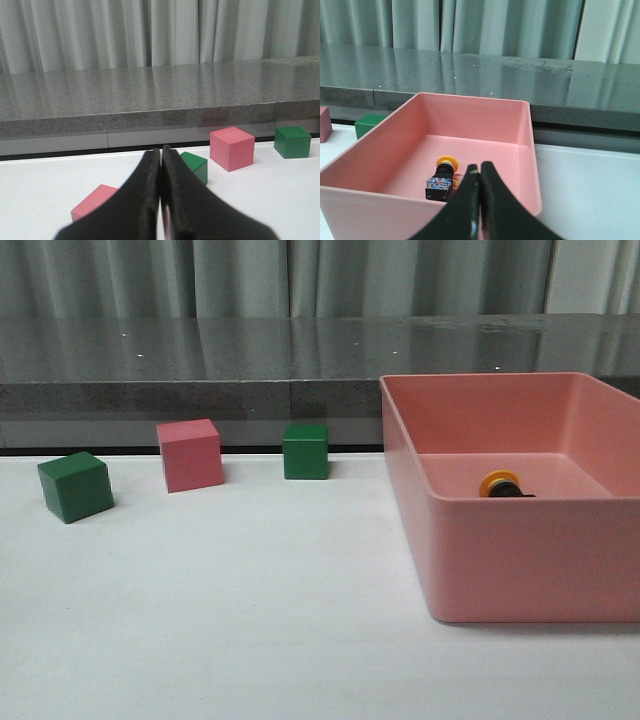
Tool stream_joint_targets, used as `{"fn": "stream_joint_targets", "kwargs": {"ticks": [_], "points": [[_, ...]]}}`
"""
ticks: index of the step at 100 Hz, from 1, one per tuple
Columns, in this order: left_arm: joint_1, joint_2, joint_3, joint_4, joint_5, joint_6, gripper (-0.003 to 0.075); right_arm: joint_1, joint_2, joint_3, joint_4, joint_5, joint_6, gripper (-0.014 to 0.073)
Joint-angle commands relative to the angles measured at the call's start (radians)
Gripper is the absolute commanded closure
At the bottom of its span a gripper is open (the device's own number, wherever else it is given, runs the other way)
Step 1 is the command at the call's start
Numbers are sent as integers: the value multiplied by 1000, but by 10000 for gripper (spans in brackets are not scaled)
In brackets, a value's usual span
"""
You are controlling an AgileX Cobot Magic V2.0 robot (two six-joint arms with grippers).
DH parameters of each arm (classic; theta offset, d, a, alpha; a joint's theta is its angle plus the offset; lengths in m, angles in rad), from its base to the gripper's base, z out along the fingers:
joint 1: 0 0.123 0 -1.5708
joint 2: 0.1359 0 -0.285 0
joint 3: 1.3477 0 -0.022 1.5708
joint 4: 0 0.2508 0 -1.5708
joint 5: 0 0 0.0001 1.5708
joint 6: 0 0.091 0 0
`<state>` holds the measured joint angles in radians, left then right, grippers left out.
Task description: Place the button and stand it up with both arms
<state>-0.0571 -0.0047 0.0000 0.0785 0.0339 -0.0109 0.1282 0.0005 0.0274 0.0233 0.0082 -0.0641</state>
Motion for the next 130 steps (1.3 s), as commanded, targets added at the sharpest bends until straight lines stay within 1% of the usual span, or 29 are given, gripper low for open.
{"fn": "stream_joint_targets", "kwargs": {"ticks": [1, 7, 17, 23, 28, 33, 43, 50, 60, 73, 86, 91, 103, 111, 116, 120, 125, 130], "points": [[0, -30, 46, 2, -79, -7, 740, -5, 21, -15, -5, -82, 2, 656], [0, -30, 46, 2, -79, -7, 740, -5, 21, -17, -5, -101, 2, 656], [0, -30, 46, 2, -79, -7, 740, -5, 21, -22, -5, -239, 2, 656], [0, -30, 46, 2, -79, -7, 740, -5, 21, -48, -5, -253, 2, 656], [0, -30, 46, 2, -79, -5, 740, -5, 27, -90, -5, -210, 2, 656], [0, -30, 46, 2, -79, -5, 740, -5, 40, -165, 1, -124, 12, 656], [0, -30, 46, 2, -79, -5, 740, -5, 104, -339, 36, 130, 41, 656], [0, -30, 46, 2, -79, -5, 740, -5, 187, -468, 66, 273, 41, 656], [0, -30, 46, 2, -79, -5, 740, -5, 339, -626, 124, 399, 41, 656], [0, -30, 46, 2, -79, -5, 740, -5, 534, -790, 222, 460, 41, 656], [0, -30, 46, 2, -79, -5, 740, -4, 739, -895, 296, 499, 34, 656], [0, -30, 46, 2, -79, -5, 740, -4, 812, -926, 297, 501, 6, 656], [0, -30, 46, 2, -79, -5, 740, 6, 979, -992, 298, 497, -116, 656], [0, -30, 46, 2, -79, -5, 740, 20, 1087, -1031, 298, 521, -159, 652], [0, -30, 46, 2, -79, -5, 740, 31, 1162, -1055, 298, 538, -164, 636], [0, -30, 46, 2, -79, -5, 740, 37, 1206, -1075, 298, 556, -165, 603], [0, -30, 46, 2, -79, -5, 740, 38, 1264, -1096, 298, 573, -168, 540], [0, -30, 46, 2, -79, -5, 740, 39, 1322, -1114, 298, 580, -168, 451]]}}
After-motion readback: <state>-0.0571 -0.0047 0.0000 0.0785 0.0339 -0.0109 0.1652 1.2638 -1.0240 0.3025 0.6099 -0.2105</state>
